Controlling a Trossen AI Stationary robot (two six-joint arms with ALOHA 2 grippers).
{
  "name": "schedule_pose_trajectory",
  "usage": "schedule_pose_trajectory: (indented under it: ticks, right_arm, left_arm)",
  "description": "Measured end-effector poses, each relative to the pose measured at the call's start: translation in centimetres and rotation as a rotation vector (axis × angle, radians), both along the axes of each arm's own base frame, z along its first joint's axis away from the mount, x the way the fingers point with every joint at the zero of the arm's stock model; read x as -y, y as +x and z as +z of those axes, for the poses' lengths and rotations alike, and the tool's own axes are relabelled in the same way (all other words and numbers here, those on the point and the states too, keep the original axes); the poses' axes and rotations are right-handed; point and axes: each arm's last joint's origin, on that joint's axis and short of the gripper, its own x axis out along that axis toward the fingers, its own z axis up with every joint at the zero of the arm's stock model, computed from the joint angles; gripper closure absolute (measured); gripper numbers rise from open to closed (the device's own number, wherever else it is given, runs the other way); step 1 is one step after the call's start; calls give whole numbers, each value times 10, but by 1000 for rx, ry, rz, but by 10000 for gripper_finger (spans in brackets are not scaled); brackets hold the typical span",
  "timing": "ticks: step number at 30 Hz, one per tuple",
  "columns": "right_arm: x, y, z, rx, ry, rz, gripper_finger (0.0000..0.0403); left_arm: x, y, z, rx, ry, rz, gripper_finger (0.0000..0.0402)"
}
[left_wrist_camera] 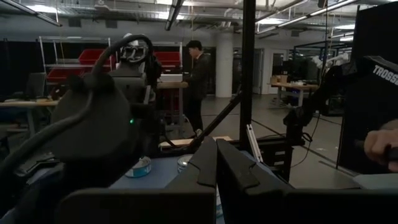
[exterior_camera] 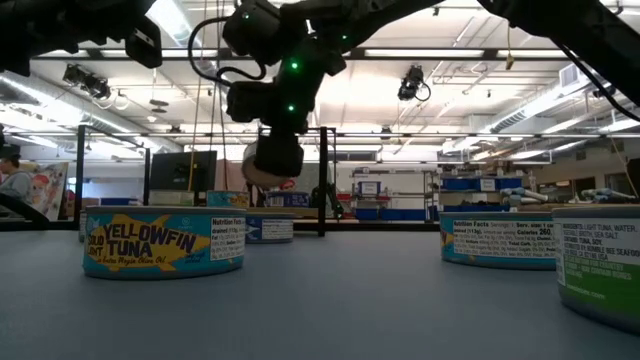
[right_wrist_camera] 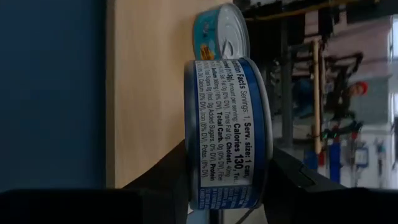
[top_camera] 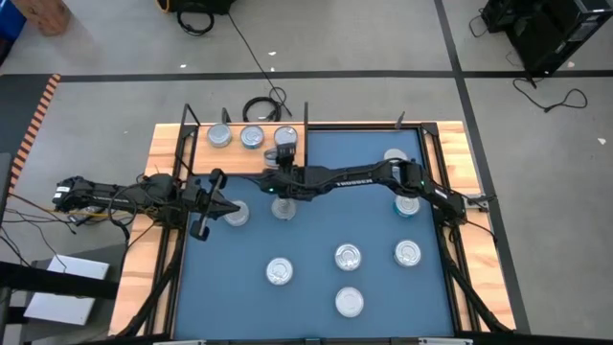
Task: Stack canned seafood by type on shelf
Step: Put the blue tuna can on the shelf
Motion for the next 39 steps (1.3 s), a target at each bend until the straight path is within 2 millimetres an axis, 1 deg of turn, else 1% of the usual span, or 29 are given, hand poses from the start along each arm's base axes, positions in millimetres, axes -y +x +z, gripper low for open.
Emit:
schedule_pose_trajectory:
  ticks: [5, 11, 19, 22, 25, 26, 27, 31, 33, 36, 39]
  right_arm:
    - [0, 2, 1, 92, 32, -45, 259]
    - [4, 1, -2, 89, 58, -34, 259]
    - [18, -8, -22, 18, 62, -63, 259]
    - [21, -9, -24, 15, 65, -67, 259]
    - [22, -9, -24, 29, 108, -51, 259]
    - [21, -9, -24, 35, 123, -47, 254]
    - [21, -9, -24, 47, 136, -47, 240]
    - [21, -9, -25, 66, 177, -52, 159]
    - [21, -9, -25, 86, 193, -60, 132]
    - [23, -9, -25, 111, 214, -80, 118]
    - [27, -10, -25, 145, 233, -113, 123]
  left_arm:
    - [0, 0, 0, 2, 0, 0, 398]
    - [0, 0, 0, 4, 2, 0, 398]
    - [0, 0, 0, 3, 2, 0, 398]
    - [0, 0, 0, 3, 2, 1, 398]
    - [0, 0, 0, 3, 2, 0, 398]
    - [0, 0, 0, 3, 2, 1, 398]
    - [0, 0, 0, 2, 2, 0, 398]
    - [0, 0, 0, 2, 1, 0, 398]
    - [0, 0, 0, 1, 1, -2, 398]
    - [0, 0, 0, 1, 4, -18, 398]
    - [1, 0, 0, 1, 4, -22, 398]
